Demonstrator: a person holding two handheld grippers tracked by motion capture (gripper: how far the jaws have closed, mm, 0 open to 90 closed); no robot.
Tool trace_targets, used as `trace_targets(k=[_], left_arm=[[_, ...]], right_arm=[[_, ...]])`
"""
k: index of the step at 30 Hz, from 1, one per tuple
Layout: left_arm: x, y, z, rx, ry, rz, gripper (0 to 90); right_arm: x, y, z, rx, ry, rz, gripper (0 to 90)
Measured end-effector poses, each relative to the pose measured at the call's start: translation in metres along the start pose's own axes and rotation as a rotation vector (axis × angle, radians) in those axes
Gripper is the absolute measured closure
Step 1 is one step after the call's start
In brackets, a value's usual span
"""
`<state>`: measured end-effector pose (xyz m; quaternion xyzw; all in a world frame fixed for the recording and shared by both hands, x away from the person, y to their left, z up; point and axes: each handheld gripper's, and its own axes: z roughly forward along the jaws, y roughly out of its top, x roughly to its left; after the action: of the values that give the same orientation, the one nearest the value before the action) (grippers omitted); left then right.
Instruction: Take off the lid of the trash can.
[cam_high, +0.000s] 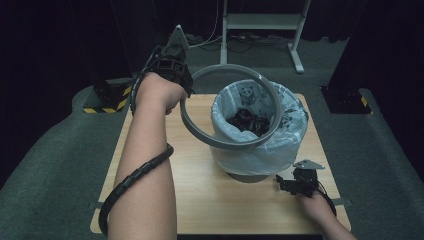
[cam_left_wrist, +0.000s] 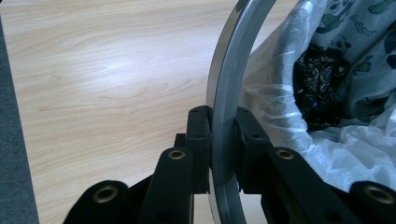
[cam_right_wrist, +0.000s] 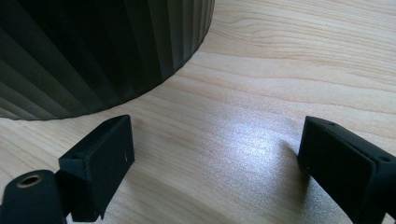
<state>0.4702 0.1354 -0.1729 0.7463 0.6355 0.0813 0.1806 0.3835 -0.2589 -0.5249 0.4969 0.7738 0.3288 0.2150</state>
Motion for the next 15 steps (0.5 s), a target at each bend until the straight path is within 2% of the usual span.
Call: trace_targets(k=[11,12,15], left_arm=[[0.028,-0.013,-0.005,-0.008,-0.014,-0.040,78.3],[0.031,-0.014,-0.006,-0.007,-0.003,-0.033,78.3],[0.039,-0.018,-0.007,-0.008,-0.002,-0.046,78.3]], right_arm=[[0.000,0.000,0.000,0.002,-0.001,0.000,10.1],[0.000,0.000,0.000,0.002,-0.001,0.000,10.1],[0.000,0.000,0.000,0.002,-0.001,0.001,10.1]])
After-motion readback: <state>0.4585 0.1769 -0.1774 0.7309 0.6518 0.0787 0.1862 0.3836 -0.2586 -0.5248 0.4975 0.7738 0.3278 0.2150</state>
